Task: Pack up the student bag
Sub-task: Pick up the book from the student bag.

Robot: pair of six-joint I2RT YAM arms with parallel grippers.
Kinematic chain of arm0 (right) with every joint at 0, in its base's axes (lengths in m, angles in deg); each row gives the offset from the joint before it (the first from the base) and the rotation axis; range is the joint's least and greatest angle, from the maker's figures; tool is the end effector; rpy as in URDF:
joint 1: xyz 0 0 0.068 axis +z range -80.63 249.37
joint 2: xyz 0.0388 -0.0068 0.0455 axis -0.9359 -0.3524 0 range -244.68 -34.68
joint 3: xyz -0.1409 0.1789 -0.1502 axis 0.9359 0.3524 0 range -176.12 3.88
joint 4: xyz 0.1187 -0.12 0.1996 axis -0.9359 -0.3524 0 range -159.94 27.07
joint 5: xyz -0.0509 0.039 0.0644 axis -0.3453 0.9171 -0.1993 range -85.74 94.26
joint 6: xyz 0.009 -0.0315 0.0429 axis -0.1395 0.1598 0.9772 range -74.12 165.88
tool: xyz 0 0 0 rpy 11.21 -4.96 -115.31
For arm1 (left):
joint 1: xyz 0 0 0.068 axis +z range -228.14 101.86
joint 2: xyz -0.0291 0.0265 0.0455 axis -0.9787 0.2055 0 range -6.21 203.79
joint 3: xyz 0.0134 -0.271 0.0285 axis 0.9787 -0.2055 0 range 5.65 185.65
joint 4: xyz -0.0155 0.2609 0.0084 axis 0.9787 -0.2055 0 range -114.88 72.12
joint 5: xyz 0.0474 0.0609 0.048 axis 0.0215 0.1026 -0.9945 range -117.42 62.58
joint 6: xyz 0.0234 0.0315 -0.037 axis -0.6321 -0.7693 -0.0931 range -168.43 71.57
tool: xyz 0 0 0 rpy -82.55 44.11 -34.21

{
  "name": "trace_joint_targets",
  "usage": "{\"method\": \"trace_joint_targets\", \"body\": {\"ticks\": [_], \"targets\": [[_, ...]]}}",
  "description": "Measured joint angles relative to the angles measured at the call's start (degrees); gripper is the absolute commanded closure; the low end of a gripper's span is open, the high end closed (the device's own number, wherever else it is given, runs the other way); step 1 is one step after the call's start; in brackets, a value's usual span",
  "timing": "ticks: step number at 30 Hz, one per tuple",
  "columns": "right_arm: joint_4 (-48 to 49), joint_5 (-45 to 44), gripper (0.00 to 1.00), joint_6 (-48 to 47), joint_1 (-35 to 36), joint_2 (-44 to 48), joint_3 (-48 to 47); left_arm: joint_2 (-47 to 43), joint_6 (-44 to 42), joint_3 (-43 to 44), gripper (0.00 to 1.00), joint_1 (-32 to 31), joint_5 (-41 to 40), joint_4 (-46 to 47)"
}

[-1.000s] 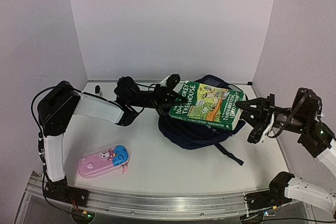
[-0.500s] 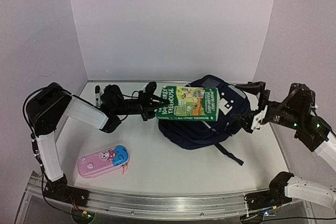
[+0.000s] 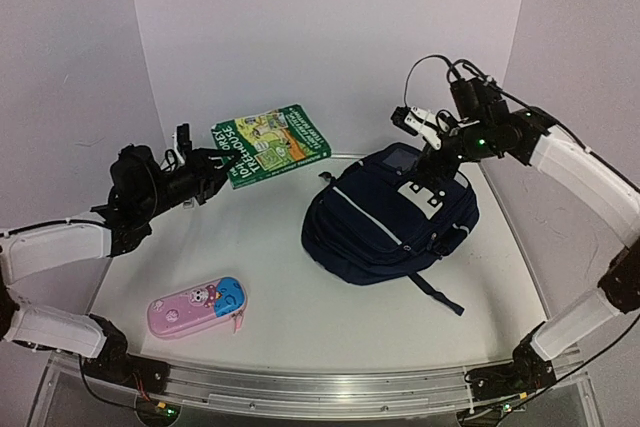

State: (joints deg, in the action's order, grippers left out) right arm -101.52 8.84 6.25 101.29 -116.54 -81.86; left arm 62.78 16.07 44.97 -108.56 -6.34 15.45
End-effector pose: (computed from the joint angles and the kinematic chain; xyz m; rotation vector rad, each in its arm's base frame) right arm 0.2641 0.1679 0.3889 -1.3080 1.7370 0.0102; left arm 0.2305 -0.1502 0.2976 -0.1765 1.7317 -1.5559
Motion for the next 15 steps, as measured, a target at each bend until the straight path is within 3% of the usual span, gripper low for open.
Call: {"method": "trace_joint_targets", "body": {"ticks": [6,15], "targets": [[-8.1,2.6,0.16,13.7,0.5,-13.0,-10.1,-7.9,-3.0,-4.7,1.00,0.1,-10.3,-9.6],[-7.5,-0.7,0.45,24.6,10.0,-25.4,-14.8,-13.6,-2.9,-10.5,1.00,0.1,-18.9,-21.1]]}}
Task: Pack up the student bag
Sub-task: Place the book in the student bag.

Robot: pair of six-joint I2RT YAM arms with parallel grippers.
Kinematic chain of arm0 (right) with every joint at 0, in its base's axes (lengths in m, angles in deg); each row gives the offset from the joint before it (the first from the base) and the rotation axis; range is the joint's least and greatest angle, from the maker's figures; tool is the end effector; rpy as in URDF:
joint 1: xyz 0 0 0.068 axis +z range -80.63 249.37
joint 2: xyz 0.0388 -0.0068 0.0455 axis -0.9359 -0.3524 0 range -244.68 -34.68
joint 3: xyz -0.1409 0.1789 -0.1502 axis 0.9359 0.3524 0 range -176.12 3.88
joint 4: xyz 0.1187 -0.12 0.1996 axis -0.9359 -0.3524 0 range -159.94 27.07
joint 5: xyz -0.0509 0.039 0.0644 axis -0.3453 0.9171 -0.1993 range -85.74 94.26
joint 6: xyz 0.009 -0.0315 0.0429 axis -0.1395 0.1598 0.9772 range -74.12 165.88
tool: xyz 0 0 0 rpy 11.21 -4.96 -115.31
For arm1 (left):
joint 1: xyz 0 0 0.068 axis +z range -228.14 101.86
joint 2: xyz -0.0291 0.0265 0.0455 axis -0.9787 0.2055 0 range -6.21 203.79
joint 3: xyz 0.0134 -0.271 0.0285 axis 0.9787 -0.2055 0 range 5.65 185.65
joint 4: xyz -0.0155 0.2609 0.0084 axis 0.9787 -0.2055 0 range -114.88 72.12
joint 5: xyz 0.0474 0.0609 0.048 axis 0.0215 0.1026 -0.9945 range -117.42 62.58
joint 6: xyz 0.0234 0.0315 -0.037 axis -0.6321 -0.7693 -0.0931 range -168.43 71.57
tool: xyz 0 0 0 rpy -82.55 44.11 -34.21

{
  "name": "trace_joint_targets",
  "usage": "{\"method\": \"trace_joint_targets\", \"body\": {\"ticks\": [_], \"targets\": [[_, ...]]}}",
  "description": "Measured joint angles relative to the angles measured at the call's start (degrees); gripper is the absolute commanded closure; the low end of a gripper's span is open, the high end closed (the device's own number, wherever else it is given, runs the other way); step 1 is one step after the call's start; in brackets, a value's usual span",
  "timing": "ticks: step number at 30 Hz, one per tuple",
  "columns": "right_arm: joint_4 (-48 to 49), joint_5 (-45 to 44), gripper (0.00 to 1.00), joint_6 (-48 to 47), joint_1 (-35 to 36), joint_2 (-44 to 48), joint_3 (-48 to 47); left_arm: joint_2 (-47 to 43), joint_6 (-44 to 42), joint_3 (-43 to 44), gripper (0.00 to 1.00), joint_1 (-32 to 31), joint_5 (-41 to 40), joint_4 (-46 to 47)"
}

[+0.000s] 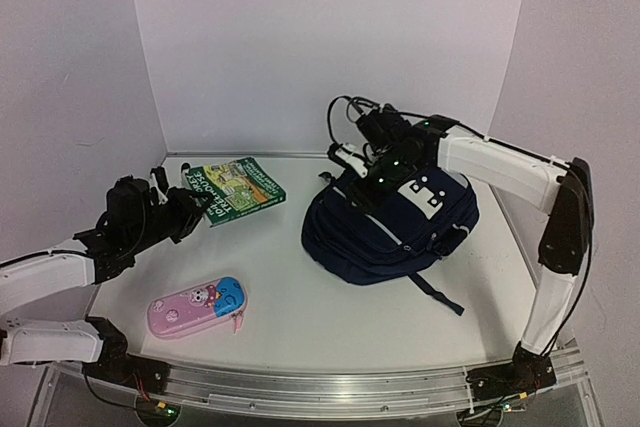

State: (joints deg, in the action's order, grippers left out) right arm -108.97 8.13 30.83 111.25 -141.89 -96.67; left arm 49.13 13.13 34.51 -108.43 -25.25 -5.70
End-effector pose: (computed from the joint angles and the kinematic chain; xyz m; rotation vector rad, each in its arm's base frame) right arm 0.3072 0.2786 0.3097 -1.2213 2.1922 0.2790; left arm 0.1910 -0.1131 0.2480 -0.5061 1.9170 -1.1329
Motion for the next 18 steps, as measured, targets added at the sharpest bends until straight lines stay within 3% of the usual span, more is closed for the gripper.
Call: {"method": "trace_joint_targets", "body": {"ticks": [6,18], "targets": [[2.2,-4.6,0.53,2.0,6.2,-6.0,0.0,-3.6,0.4,-0.5,1.00,0.0,-3.4,-2.4],[4.7,-6.3,0.50,3.9,8.9,-12.5,0.3,-8.4,0.5,-2.1,1.00,0.0,-5.4,-4.1]]}}
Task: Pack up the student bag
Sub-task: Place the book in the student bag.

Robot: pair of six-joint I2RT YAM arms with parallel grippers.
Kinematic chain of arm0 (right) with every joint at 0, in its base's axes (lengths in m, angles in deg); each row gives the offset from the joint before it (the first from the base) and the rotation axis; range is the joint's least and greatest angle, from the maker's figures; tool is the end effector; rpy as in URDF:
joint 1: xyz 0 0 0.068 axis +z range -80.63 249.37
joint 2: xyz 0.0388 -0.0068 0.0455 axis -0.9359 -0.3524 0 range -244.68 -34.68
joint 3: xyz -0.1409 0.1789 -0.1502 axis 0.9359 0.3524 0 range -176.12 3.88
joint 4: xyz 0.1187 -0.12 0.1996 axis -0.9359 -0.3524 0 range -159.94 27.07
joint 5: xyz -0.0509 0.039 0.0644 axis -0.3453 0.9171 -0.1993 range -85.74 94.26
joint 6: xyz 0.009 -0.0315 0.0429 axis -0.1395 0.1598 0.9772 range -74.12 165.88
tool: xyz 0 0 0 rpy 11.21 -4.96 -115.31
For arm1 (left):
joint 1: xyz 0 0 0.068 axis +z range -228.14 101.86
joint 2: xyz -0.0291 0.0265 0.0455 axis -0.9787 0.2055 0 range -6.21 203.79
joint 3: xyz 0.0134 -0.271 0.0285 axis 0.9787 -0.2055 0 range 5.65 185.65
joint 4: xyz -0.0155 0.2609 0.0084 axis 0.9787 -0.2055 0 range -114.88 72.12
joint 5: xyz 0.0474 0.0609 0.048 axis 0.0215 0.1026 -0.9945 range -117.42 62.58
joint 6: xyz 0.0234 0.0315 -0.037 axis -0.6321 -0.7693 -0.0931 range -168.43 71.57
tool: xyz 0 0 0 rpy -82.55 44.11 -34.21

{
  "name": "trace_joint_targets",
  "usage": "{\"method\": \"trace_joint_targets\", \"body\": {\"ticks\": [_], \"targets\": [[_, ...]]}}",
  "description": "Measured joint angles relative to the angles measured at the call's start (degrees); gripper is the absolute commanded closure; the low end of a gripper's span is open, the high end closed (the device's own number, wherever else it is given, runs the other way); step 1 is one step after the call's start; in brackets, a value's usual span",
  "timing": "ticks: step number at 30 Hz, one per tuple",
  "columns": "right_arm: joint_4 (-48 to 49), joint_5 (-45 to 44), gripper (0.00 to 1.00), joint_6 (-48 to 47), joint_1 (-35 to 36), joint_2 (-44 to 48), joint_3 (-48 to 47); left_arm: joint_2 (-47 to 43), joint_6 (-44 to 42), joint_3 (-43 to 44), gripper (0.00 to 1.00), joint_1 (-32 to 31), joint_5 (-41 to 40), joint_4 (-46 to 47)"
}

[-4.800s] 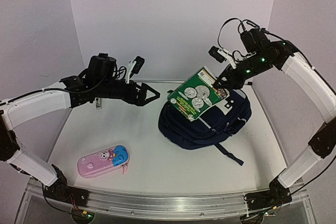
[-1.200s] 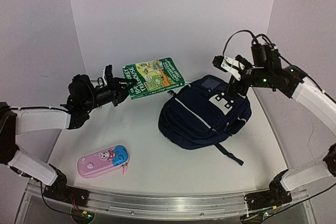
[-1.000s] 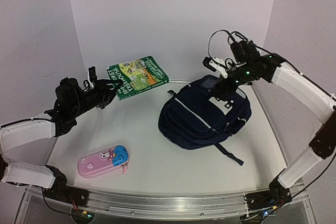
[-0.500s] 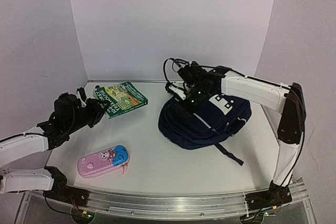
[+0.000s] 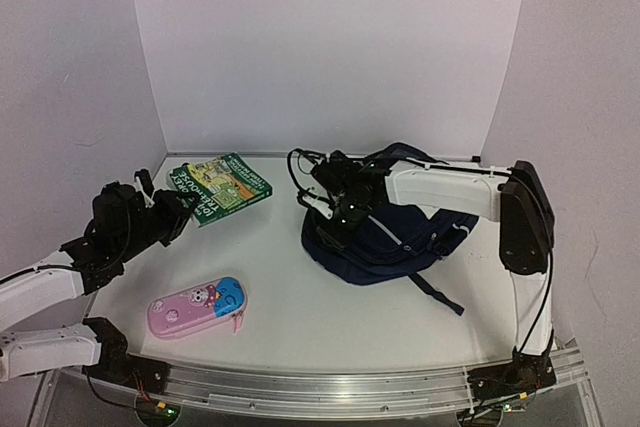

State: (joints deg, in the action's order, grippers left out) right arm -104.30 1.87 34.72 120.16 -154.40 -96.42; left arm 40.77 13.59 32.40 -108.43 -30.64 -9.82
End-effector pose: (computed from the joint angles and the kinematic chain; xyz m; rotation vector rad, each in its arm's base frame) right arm 0.2890 0.3518 0.2223 -1.3478 2.2728 0.1816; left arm 0.1716 -0.0979 0.2549 -0.5674 1.8373 -1.0819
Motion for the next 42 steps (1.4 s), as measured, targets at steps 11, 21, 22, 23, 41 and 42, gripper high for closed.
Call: {"method": "trace_joint_targets", "body": {"ticks": [11,21,22,23,41,42], "targets": [[2.0,-4.6,0.82,-0.4,0.3,-4.2,1.1,-0.4,0.0,-0.3,1.00,0.0,0.0,-1.9],[0.6,-5.3,1.00,0.9,0.2,-0.9,0.1,-1.1,1.0,-2.0,1.00,0.0,1.2,-2.0],[0.2,-5.3,1.00,0.9,0.2,-0.1,-0.3,-1.1,1.0,-2.3,1.00,0.0,1.6,-2.1],[-0.2,-5.3,1.00,0.9,0.1,0.8,-0.7,-1.2,1.0,-2.6,1.00,0.0,1.8,-2.1],[-4.7,1.6,1.00,3.1,-8.8,5.9,-18.0,8.1,1.0,-4.0,1.00,-1.4,18.8,12.0],[-4.7,2.2,1.00,3.1,-9.0,6.1,-18.4,10.0,1.0,-3.9,1.00,-1.9,19.5,13.4]]}}
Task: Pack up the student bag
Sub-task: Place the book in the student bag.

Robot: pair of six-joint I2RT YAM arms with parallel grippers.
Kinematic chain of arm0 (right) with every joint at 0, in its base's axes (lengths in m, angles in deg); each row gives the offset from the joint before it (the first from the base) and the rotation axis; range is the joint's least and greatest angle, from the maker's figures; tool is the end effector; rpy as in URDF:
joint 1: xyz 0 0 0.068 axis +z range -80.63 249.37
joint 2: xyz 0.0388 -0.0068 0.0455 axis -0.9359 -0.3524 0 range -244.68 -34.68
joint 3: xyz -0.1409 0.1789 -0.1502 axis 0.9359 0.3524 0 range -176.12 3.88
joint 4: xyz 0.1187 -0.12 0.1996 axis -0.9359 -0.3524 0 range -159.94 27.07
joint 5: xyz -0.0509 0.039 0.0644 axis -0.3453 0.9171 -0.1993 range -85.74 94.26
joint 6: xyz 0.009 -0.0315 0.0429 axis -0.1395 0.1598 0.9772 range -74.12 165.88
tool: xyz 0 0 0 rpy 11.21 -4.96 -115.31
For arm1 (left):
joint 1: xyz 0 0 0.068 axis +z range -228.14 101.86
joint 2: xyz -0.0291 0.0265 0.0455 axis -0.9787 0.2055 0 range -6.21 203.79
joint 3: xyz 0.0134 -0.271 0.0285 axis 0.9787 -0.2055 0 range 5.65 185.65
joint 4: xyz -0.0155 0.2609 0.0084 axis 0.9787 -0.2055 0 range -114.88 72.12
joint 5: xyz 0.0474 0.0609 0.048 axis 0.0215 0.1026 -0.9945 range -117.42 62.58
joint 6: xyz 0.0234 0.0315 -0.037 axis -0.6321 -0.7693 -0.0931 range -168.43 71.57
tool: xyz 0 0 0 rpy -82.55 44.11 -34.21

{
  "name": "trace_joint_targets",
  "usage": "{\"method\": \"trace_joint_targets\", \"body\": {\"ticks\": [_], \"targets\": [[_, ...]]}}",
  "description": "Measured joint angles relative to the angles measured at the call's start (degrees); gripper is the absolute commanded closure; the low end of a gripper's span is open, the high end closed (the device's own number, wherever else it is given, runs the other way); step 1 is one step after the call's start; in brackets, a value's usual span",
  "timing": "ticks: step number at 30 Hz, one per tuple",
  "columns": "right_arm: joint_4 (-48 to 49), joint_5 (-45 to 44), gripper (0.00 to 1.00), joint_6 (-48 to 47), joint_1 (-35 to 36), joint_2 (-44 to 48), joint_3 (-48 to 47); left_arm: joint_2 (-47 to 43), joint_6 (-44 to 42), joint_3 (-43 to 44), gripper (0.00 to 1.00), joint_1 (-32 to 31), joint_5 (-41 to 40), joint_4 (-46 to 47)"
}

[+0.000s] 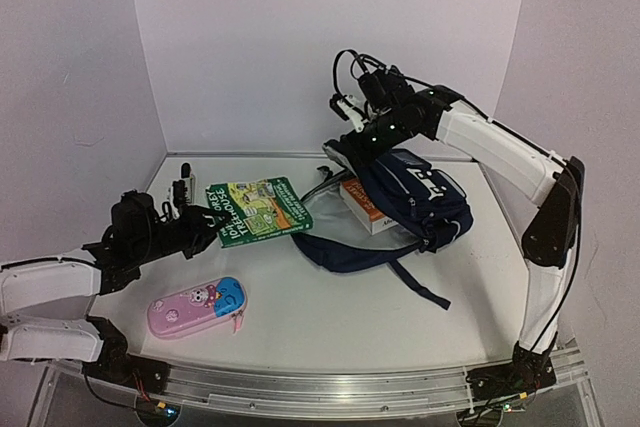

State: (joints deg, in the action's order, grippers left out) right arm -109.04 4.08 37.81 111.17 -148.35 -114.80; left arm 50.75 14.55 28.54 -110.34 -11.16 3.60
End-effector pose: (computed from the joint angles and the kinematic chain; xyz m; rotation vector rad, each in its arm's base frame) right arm 0.3336 0.2981 0.3644 -0.9711 2.0922 0.3009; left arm 0.1792 -0.1247 0.2236 -0.3123 2.0036 -1.3860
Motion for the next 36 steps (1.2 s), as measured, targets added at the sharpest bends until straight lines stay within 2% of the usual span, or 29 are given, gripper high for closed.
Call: {"method": "trace_joint_targets", "body": {"ticks": [9,17,26,30,36], "targets": [[-0.8,3.6,1.00,0.1,0.1,0.1,-0.9,21.9,-0.2,10.3,1.00,-6.2,4.0,11.5],[-1.1,5.2,1.00,0.3,0.1,0.1,-0.9,37.8,1.5,22.9,1.00,-7.8,4.8,22.0],[-1.2,6.4,1.00,0.9,0.1,0.1,-0.9,56.2,7.5,35.4,1.00,-8.9,1.1,25.4],[-1.4,7.3,1.00,1.3,0.1,0.1,-0.9,61.7,9.4,40.1,1.00,-9.8,-1.1,26.0],[-1.5,8.7,1.00,1.7,0.0,0.1,-0.9,69.6,9.6,54.7,1.00,-11.9,-4.2,21.8]]}}
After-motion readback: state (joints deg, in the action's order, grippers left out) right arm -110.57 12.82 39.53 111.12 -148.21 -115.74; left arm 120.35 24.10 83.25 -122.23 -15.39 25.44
